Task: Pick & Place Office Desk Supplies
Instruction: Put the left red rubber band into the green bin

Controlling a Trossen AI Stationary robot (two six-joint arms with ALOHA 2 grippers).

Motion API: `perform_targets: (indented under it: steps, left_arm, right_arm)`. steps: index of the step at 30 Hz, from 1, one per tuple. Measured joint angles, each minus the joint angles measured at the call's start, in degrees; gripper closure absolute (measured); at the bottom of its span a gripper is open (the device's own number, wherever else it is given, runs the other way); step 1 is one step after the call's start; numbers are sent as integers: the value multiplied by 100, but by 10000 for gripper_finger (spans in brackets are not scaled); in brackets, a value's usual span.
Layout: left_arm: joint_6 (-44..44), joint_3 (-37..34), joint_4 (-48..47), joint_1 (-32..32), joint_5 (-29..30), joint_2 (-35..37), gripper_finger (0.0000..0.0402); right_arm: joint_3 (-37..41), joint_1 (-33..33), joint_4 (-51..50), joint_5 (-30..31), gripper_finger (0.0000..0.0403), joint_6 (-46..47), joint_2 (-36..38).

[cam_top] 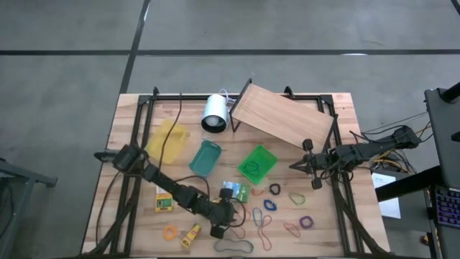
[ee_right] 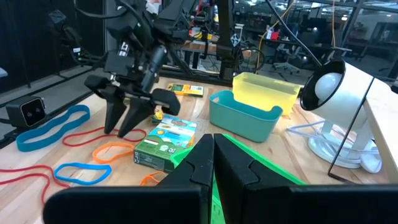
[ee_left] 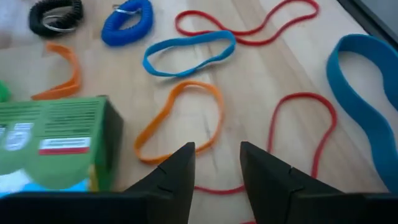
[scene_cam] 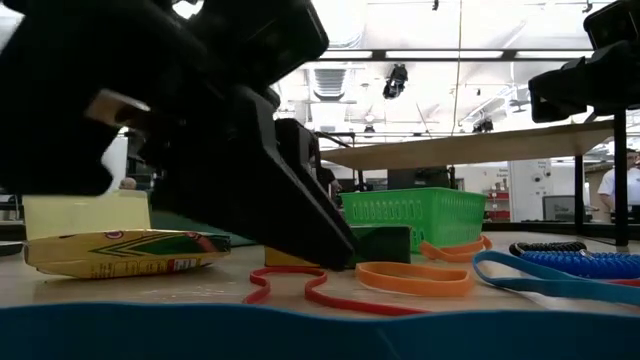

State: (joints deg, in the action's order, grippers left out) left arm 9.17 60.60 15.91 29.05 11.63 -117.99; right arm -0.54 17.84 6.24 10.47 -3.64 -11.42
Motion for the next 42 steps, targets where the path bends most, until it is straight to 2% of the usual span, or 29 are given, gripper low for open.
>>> perform_targets:
  steps: [23, 29, 42]
  left_arm:
    - [15, 26, 98, 14, -346, -47, 268]
    - [23, 25, 131, 31, -672, -36, 268]
    - [24, -6, -158, 47, -652, -36, 268]
  right_arm:
    - [0, 0, -2, -1, 394, 0, 0]
    - [0, 0, -2, -1, 394, 0, 0]
    - [0, -1, -2, -1, 394, 0, 2]
